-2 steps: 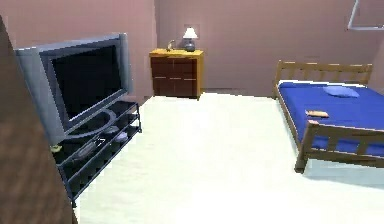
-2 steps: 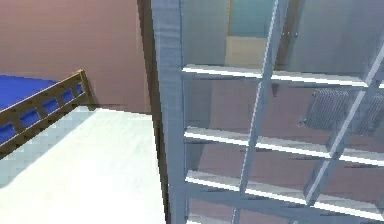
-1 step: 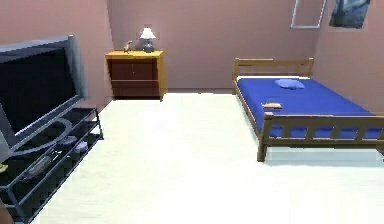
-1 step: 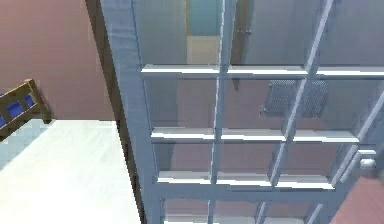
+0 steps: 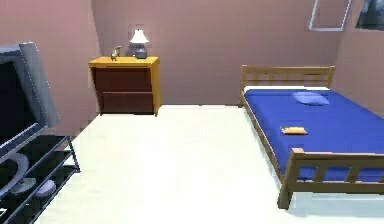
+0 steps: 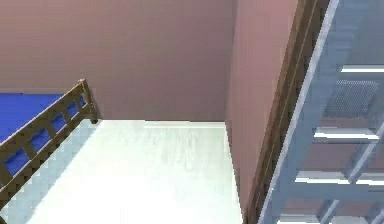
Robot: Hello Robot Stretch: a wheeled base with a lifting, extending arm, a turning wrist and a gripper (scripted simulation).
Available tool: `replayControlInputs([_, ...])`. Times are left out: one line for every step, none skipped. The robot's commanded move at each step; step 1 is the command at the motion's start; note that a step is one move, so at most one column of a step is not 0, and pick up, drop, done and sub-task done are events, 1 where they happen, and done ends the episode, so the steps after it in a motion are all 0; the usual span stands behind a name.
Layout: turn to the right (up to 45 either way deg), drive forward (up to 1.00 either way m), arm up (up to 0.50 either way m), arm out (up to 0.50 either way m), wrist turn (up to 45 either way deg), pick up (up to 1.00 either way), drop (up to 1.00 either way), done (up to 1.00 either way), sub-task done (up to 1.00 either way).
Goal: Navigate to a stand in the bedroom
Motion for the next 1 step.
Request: replayControlInputs([-45.0,0.00,0.00,0.00,0.0,0.00,0.00,0.00,0.00])
